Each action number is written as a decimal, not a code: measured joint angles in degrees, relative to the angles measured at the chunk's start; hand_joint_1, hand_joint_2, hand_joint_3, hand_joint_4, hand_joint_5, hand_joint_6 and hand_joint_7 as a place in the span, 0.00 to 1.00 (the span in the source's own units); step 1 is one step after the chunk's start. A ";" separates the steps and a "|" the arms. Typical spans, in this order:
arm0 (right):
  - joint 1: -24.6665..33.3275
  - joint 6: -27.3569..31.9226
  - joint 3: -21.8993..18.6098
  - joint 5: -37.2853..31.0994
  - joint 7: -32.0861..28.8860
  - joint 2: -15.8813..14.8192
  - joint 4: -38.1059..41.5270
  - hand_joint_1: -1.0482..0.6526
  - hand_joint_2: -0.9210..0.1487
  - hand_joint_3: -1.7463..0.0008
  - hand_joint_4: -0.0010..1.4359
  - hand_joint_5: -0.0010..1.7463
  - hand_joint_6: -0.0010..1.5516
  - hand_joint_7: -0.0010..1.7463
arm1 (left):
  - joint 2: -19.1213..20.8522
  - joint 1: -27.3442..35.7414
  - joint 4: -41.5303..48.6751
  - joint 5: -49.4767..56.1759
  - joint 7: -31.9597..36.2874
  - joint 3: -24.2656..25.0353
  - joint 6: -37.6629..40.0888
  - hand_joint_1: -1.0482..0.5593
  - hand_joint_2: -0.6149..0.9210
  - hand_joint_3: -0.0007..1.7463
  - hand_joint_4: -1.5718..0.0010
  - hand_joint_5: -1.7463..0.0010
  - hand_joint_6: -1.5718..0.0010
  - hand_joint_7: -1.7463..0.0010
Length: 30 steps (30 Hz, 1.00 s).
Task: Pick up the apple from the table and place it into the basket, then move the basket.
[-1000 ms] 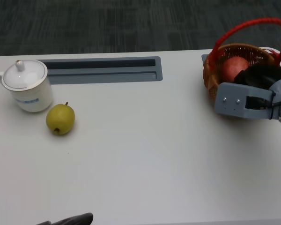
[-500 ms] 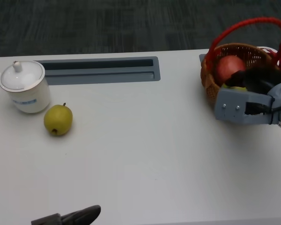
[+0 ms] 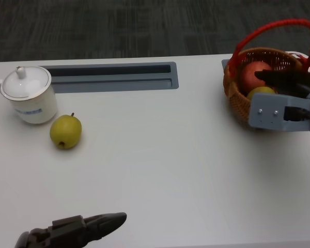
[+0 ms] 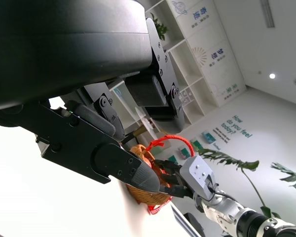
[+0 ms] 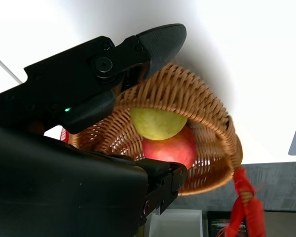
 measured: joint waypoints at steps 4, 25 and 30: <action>-0.13 -2.42 -1.15 1.06 -0.01 -1.72 -0.14 0.00 0.08 1.00 0.16 0.03 0.15 0.02 | 0.06 -1.70 0.95 -0.03 -0.35 -0.35 -0.13 0.34 0.91 0.00 0.32 0.99 0.39 0.99; 15.70 -44.11 -7.91 15.84 1.27 -7.17 -11.34 0.24 0.06 1.00 0.42 0.02 0.35 0.02 | 4.24 -16.10 13.31 -5.12 -3.44 -0.51 -1.28 0.36 0.92 0.00 0.34 1.00 0.41 1.00; 23.38 -52.48 -9.32 25.27 8.02 -2.36 -15.11 0.28 0.05 1.00 0.45 0.01 0.39 0.01 | 5.04 -19.84 15.77 -6.82 -4.79 -0.44 -0.42 0.34 0.92 0.00 0.33 0.99 0.40 0.99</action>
